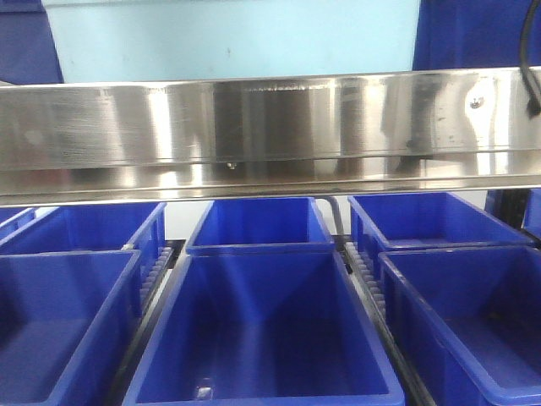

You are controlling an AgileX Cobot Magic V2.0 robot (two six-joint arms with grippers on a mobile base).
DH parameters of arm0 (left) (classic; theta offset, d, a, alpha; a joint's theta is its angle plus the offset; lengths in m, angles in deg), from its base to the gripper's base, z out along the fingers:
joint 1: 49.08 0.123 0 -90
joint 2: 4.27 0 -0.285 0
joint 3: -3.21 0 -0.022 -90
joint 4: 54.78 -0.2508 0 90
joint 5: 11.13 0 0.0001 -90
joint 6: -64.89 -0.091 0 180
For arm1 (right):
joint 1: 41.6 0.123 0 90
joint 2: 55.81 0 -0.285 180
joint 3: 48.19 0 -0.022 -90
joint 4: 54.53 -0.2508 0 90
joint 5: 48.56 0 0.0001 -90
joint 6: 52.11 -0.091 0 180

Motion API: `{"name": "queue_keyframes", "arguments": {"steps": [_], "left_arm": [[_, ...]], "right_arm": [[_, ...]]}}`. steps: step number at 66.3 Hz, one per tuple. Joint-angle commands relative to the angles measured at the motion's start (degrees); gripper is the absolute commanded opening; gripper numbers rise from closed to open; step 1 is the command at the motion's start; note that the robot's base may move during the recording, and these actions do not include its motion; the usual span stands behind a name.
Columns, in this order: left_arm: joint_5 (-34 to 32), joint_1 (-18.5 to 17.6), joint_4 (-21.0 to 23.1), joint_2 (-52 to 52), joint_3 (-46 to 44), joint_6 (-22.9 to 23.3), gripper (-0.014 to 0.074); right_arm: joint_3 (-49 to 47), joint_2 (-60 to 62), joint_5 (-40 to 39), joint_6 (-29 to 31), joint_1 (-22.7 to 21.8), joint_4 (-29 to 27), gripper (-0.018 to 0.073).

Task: Move two blue bins to right shelf middle

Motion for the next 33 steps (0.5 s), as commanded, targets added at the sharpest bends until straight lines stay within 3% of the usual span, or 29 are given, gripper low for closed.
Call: {"name": "queue_keyframes", "arguments": {"steps": [1, 13, 33], "left_arm": [[-3.03, 1.58, 0.60, 1.86, -0.63, 1.27, -0.0111], [-3.23, 5.38, 6.81, 2.51, -0.63, 1.43, -0.0111], [-4.87, 5.53, 6.81, 2.70, -0.63, 1.02, -0.0111]], "right_arm": [[-0.43, -0.40, -4.17, -0.61, 0.27, -0.43, -0.0163], [-0.43, -0.51, -6.39, -0.61, 0.27, -0.43, -0.0163], [-0.32, -2.82, -7.17, -0.61, 0.27, -0.08, -0.0163]]}}
